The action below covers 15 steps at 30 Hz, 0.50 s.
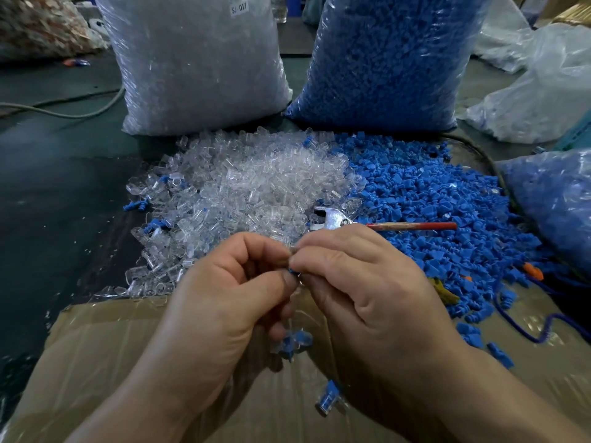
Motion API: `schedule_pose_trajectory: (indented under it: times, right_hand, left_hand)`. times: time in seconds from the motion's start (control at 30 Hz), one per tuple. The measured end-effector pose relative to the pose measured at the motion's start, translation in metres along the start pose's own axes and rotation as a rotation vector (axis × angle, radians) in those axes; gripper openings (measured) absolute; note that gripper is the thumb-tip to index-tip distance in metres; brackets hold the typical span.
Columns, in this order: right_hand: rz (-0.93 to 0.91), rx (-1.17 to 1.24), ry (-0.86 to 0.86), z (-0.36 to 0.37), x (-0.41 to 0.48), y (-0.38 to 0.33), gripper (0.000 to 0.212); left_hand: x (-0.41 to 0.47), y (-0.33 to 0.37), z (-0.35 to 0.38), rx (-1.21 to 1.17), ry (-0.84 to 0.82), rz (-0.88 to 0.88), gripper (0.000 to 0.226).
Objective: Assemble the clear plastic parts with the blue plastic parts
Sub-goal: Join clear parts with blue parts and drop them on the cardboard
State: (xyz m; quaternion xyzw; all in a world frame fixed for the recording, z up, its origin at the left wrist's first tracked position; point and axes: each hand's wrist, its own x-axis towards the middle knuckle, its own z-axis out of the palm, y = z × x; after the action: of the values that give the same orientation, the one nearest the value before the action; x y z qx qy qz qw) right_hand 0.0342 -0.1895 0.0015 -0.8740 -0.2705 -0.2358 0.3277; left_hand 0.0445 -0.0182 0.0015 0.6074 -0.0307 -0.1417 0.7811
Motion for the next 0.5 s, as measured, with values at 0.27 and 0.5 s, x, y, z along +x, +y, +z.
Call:
schedule_pose_trajectory:
  times: [0.27, 0.5]
  right_hand:
    - [0.539, -0.595, -0.404, -0.034, 0.006, 0.034, 0.074]
    - [0.548, -0.700, -0.511, -0.033, 0.011, 0.039, 0.064]
  left_hand:
    - [-0.002, 0.005, 0.004, 0.023, 0.119, -0.016, 0.015]
    - [-0.001, 0.005, 0.002, 0.138, 0.088, 0.008, 0.024]
